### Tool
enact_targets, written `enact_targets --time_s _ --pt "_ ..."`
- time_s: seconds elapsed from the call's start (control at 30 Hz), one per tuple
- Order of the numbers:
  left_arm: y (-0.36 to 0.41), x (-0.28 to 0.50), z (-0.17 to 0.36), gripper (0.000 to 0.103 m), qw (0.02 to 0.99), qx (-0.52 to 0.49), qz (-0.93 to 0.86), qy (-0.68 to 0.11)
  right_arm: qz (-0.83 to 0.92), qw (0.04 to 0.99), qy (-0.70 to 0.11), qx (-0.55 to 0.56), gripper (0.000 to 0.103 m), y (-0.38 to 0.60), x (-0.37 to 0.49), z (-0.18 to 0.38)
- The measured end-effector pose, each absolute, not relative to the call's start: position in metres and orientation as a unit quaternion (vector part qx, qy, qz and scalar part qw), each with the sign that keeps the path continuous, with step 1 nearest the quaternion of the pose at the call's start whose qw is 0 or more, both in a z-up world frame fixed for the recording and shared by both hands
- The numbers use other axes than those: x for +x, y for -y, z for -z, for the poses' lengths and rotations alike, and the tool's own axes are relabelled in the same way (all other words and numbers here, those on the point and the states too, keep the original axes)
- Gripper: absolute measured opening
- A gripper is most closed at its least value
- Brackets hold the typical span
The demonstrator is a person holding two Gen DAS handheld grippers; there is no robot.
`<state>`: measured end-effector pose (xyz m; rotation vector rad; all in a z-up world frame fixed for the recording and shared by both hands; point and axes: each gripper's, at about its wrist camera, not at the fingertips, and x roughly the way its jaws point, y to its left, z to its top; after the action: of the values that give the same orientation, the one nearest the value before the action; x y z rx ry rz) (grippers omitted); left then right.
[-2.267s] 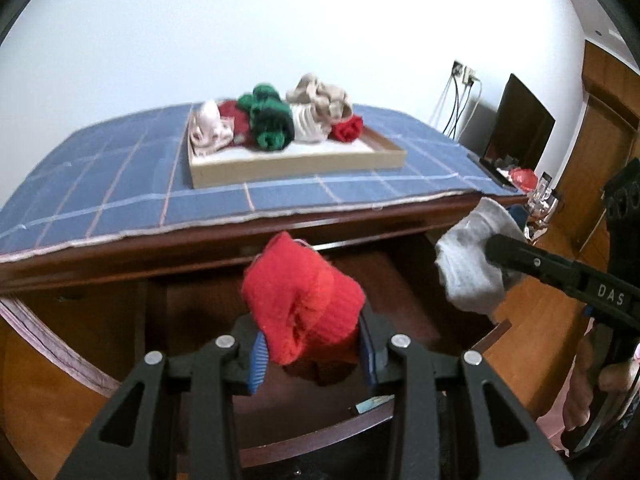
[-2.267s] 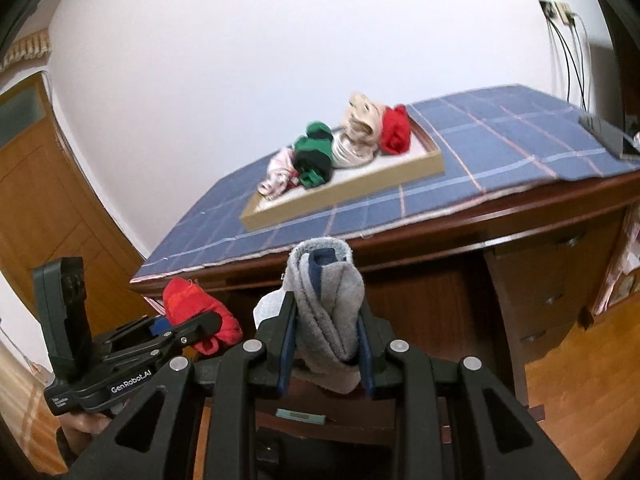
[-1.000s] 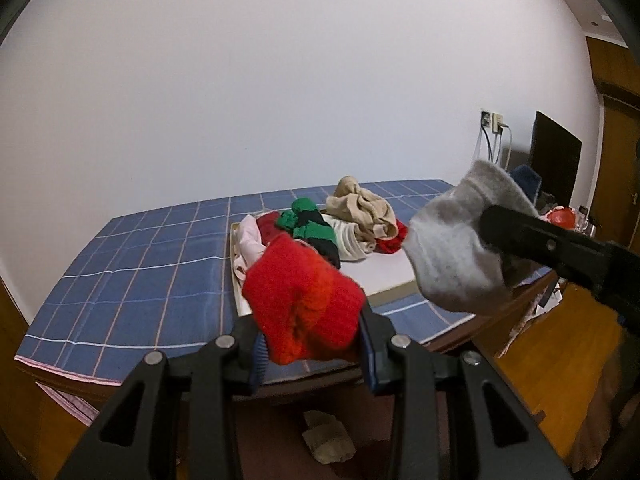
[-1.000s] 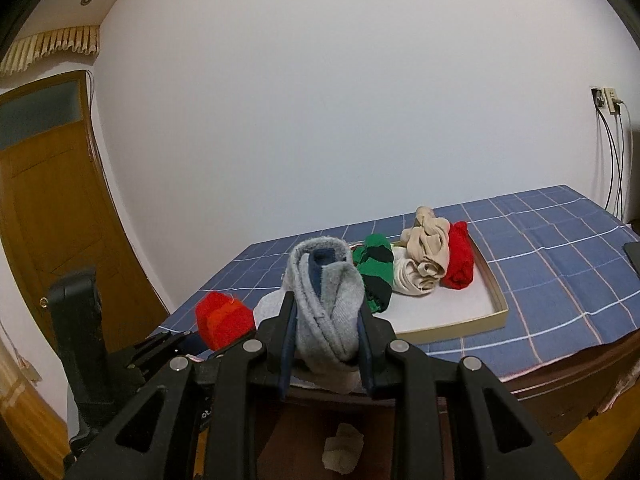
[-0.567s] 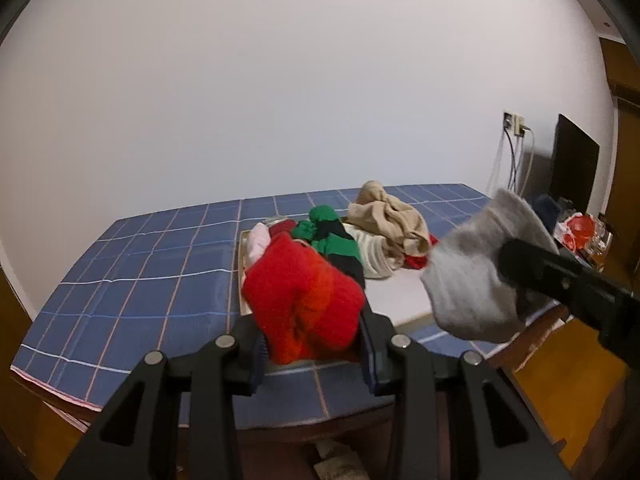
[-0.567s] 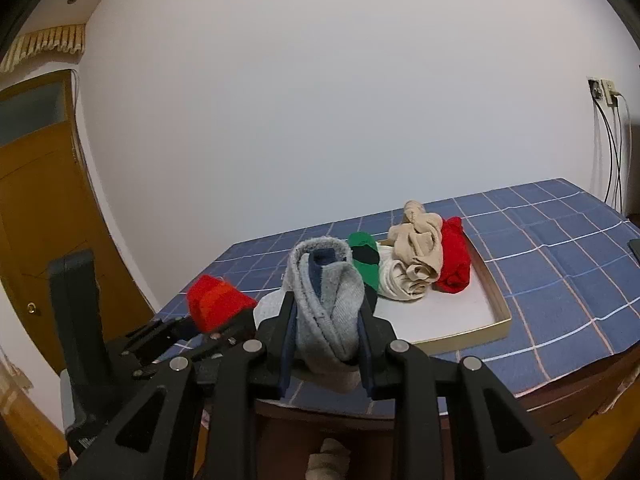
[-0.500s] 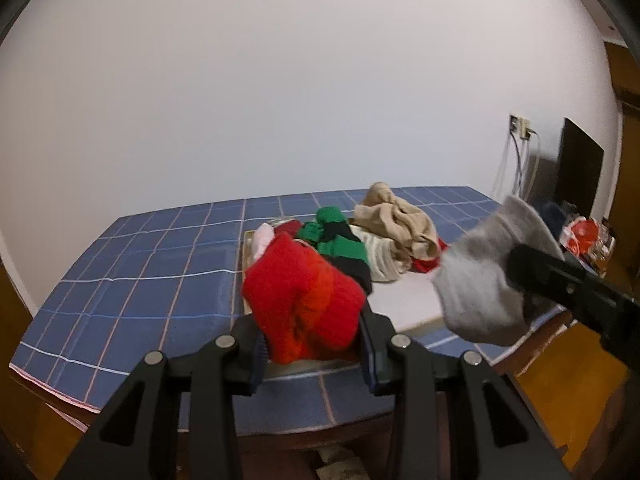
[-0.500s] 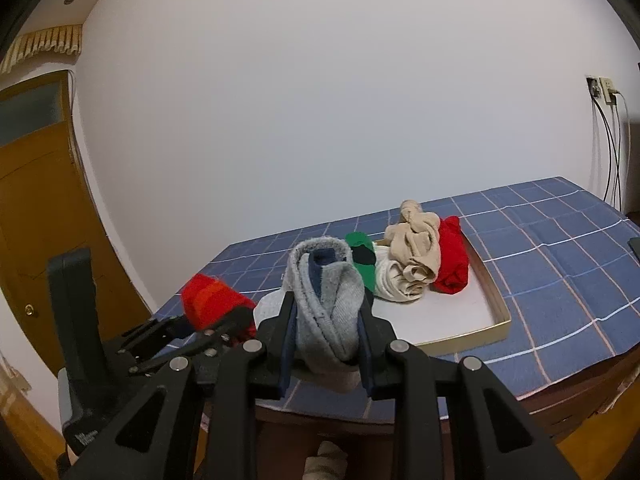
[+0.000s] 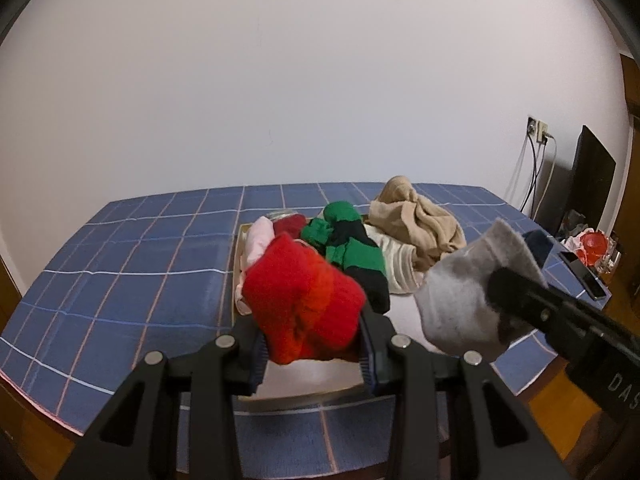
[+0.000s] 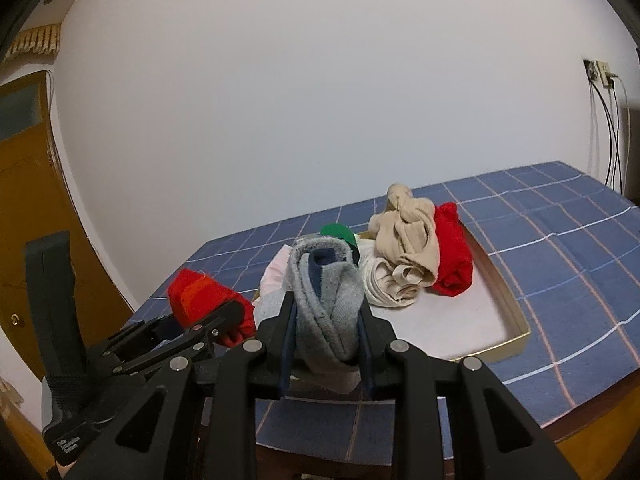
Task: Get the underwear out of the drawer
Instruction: 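Lower both socks into the tray and open both grippers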
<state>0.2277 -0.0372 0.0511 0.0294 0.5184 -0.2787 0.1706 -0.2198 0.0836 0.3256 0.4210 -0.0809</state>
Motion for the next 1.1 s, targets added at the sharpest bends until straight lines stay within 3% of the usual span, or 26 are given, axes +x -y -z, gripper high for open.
enact_targets --time_s 1.1 --pt "0.049 0.293 0.005 0.036 0.931 0.021 0.133 -0.339 0.027 0.936 -0.299 0.183 0.029 0.226 0.249 -0.028"
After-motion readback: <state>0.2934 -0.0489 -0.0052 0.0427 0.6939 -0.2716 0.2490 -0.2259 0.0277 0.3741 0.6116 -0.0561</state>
